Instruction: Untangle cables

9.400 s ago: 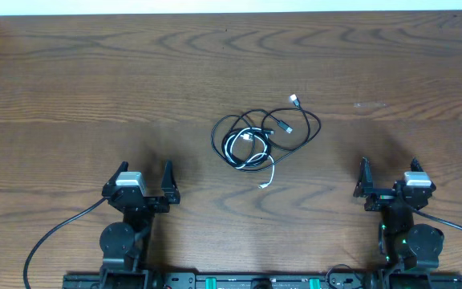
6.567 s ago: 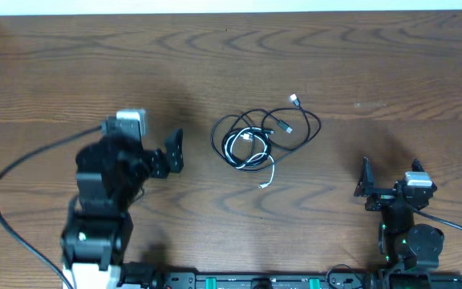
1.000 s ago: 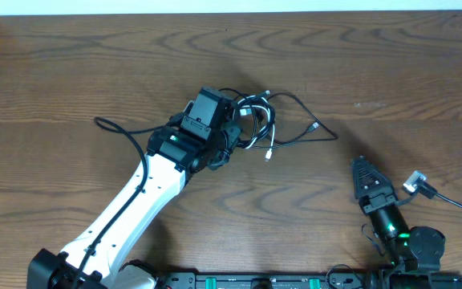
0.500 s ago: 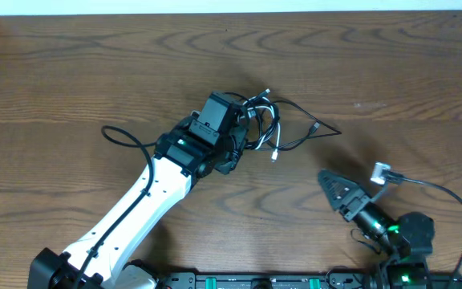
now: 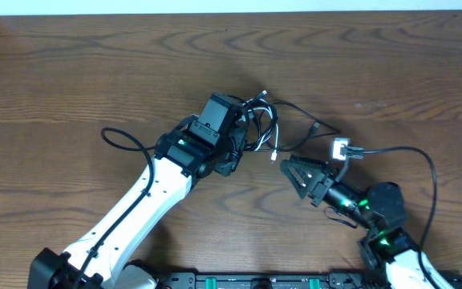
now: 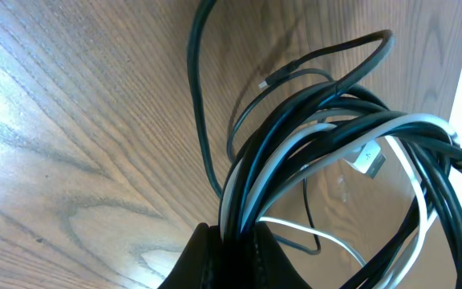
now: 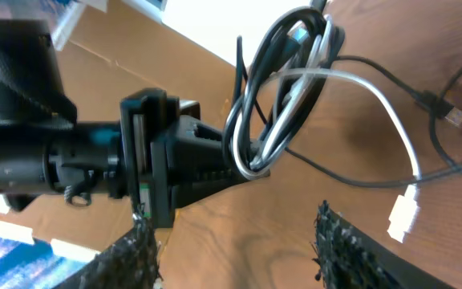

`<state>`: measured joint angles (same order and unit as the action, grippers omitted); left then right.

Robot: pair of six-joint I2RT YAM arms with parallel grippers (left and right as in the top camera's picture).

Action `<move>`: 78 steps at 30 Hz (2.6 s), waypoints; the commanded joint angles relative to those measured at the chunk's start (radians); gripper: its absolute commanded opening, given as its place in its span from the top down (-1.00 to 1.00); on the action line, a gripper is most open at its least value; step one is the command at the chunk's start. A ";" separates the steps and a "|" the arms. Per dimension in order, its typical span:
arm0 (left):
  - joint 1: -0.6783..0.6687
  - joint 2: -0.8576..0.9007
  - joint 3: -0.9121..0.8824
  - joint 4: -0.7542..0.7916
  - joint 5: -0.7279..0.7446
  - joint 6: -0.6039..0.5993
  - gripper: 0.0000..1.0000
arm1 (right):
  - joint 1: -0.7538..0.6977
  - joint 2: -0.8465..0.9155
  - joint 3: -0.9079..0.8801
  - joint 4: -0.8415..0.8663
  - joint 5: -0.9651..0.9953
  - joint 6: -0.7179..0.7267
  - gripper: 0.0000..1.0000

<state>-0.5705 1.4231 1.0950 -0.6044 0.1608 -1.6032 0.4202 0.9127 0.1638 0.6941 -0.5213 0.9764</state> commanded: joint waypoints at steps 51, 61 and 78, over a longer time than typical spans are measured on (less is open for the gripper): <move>0.141 -0.008 0.015 0.084 0.146 0.399 0.85 | 0.155 0.336 0.148 -0.304 0.390 0.010 0.98; 0.175 -0.008 0.015 0.096 0.132 0.589 0.85 | 0.155 0.335 0.148 -0.345 0.410 -0.016 0.96; 0.172 -0.005 0.015 0.075 0.226 1.003 0.85 | -0.043 0.077 0.148 -0.238 0.148 -0.008 0.47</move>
<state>-0.4065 1.4250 1.0943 -0.5293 0.3244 -0.7353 0.4068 1.0096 0.3183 0.4549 -0.3557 0.9485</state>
